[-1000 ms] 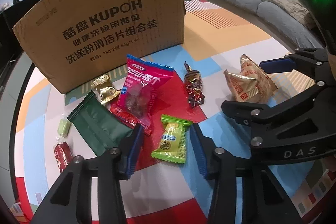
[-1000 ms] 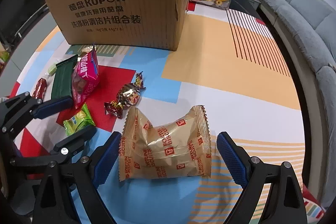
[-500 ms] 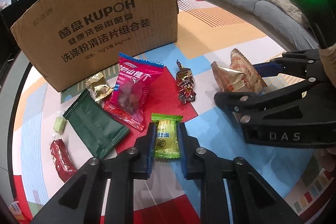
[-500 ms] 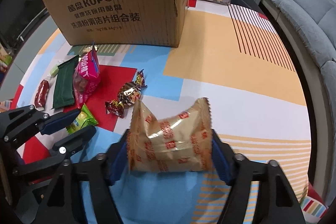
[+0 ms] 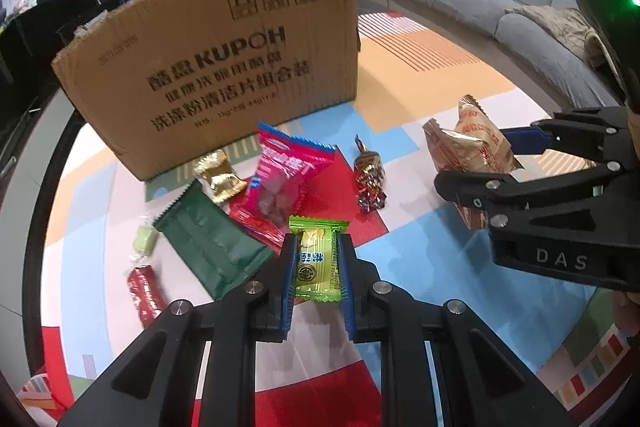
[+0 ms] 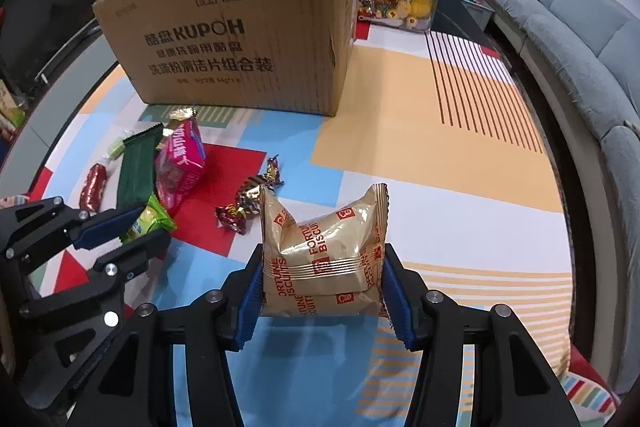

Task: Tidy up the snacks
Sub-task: 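Lift the green packet with the left gripper while the right lifts the gold biscuit bag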

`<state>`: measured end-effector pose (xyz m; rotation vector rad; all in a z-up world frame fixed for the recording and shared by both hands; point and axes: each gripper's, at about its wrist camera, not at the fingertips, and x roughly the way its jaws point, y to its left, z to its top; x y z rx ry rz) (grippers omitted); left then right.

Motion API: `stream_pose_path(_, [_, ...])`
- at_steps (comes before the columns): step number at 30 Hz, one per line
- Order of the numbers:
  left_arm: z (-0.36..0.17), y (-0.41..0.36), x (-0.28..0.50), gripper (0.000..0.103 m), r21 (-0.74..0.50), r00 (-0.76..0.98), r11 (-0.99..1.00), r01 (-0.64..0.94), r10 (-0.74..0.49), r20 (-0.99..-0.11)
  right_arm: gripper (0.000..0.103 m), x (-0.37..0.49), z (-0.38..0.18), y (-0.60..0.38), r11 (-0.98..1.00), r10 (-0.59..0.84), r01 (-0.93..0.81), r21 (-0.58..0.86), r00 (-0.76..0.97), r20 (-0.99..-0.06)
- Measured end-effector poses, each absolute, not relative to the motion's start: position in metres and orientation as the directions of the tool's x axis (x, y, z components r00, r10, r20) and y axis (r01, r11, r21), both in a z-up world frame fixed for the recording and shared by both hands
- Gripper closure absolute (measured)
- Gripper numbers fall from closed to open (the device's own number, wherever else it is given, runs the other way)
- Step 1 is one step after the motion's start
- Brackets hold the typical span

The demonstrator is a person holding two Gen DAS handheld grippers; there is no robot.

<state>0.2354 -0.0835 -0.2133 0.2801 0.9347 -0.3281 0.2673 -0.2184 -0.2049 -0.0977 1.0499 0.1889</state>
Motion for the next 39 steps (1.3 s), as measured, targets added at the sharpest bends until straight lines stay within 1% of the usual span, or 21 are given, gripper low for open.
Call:
stream_pose_path(19, [-0.161, -0.062, 0.223, 0.083, 0.092, 0.626, 0.949, 0.301, -0.123, -0.770, 0.048, 0.242, -0.153, -0.206, 0.978, 0.105, -0.206, -0.014, 0.555, -0.825])
stream_pose_path(39, [-0.111, -0.035, 0.230, 0.083, 0.056, 0.673, 0.980, 0.193, -0.091, -0.734, 0.048, 0.243, -0.096, -0.185, 0.973, 0.130, -0.229, -0.019, 0.619, -0.775])
